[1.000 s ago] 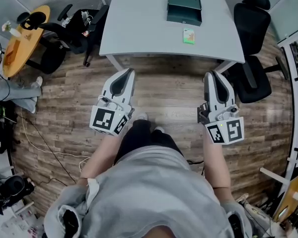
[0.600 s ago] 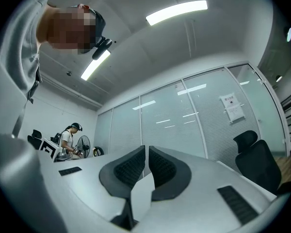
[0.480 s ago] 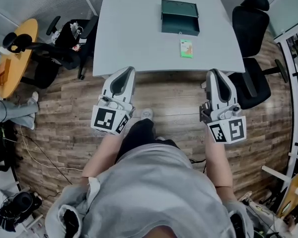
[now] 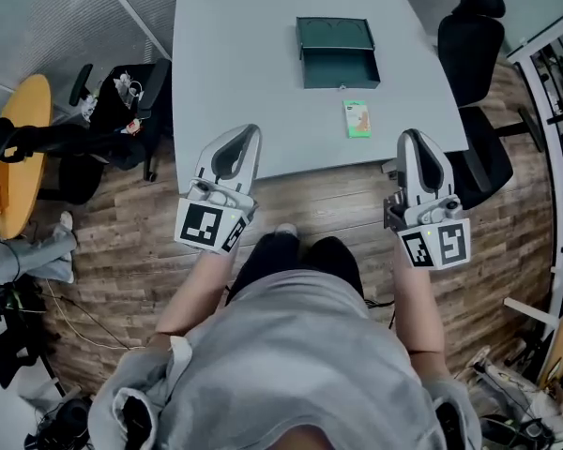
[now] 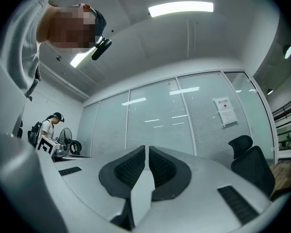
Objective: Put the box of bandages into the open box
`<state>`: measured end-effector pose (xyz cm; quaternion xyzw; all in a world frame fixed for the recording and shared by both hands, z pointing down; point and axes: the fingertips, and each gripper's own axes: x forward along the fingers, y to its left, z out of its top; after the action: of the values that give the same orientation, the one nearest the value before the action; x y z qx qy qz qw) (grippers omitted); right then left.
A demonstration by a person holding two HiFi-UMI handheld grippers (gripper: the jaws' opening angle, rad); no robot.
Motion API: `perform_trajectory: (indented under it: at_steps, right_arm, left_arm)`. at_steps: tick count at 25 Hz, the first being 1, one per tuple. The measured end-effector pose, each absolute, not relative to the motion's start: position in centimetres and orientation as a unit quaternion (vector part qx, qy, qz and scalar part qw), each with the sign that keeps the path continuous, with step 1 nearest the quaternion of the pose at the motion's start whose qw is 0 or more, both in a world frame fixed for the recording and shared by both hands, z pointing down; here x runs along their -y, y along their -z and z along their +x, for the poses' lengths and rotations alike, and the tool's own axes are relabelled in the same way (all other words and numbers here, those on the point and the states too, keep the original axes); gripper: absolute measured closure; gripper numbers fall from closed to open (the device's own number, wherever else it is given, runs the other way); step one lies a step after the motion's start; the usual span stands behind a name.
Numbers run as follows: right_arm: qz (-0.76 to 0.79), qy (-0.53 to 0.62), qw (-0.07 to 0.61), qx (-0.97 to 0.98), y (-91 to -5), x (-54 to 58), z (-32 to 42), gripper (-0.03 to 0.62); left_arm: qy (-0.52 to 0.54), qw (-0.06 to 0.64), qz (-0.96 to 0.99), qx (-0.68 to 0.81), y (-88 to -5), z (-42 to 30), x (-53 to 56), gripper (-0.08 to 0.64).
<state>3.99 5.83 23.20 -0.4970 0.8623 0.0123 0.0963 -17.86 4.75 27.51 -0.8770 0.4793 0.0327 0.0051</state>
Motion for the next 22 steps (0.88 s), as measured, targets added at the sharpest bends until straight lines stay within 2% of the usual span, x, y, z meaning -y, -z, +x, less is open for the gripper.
perform_trajectory:
  at_steps: [6,15,22]
  right_arm:
    - [-0.500,-0.002,0.084,-0.862,-23.9,-2.1,4.1,0.535]
    - [-0.460,0.001,0.094,-0.883,-24.1,6.4,4.3,0.535]
    - [-0.422,0.003,0.098,-0.901,-24.0,14.1,7.4,0.535]
  left_arm:
    - [-0.029,-0.021,-0.879,-0.475,-29.0,-17.4,-1.0,0.538]
    - [-0.029,-0.017,-0.869,-0.494,-28.9,-16.3,5.0,0.538]
    - [-0.033,-0.017,-0.849,-0.527,-29.0,-13.0,11.3,0.538]
